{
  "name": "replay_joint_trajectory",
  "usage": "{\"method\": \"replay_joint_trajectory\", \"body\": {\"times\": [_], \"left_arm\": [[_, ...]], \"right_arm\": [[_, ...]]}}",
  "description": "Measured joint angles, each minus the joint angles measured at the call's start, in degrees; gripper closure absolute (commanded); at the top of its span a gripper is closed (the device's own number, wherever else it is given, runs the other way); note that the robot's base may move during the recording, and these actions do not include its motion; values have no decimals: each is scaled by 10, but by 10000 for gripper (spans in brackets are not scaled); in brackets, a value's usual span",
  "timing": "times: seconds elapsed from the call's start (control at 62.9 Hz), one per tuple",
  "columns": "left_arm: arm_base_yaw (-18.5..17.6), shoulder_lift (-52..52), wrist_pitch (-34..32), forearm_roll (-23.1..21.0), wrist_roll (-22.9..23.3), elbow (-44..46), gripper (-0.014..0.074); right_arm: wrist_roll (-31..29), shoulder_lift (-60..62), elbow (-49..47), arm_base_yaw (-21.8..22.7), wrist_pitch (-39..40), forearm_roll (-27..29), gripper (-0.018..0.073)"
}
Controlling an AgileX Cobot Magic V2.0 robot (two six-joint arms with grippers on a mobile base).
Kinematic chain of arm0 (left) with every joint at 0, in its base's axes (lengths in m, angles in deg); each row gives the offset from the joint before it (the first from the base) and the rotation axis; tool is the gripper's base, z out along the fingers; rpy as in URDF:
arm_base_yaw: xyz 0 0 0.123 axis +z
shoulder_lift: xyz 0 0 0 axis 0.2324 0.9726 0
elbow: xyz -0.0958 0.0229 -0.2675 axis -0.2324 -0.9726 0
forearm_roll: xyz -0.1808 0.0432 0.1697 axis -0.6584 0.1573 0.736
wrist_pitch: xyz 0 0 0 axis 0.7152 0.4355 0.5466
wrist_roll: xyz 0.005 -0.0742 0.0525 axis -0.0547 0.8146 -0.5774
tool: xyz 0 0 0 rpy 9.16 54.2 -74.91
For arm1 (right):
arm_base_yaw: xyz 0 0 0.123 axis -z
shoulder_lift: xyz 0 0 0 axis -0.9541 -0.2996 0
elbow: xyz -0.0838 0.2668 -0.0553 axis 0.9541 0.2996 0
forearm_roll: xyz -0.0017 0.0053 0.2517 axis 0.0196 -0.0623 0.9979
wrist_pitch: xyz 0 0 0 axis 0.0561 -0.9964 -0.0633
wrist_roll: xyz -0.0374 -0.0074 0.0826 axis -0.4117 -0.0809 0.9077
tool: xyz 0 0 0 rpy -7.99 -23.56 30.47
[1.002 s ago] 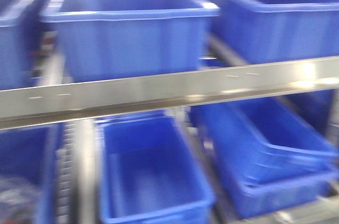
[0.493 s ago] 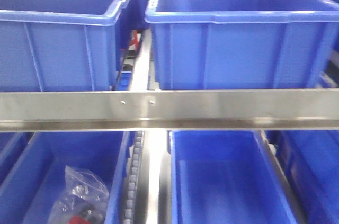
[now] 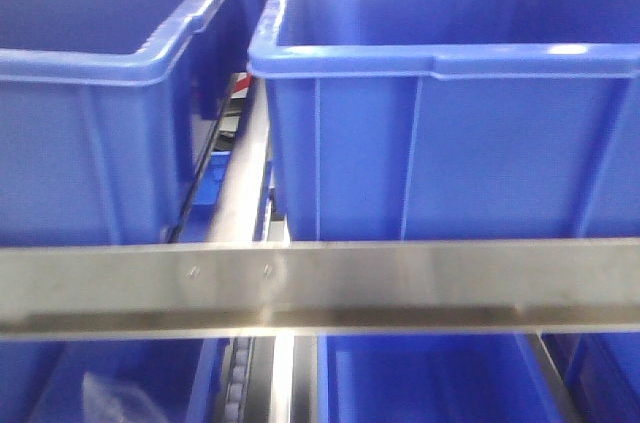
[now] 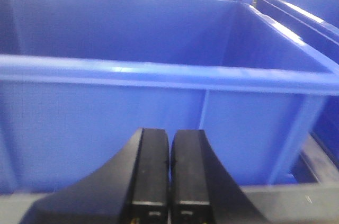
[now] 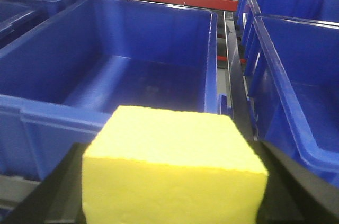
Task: Place yellow foam block on left shelf second layer
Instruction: 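Align the base in front of the shelf, cube held in right gripper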
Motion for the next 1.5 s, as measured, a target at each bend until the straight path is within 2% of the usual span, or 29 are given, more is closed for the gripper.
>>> {"method": "replay_joint_trajectory", "body": {"times": [1.495], "left_arm": [[0, 0, 0, 0, 0, 0, 460]], "right_arm": [[0, 0, 0, 0, -5, 0, 278]]}}
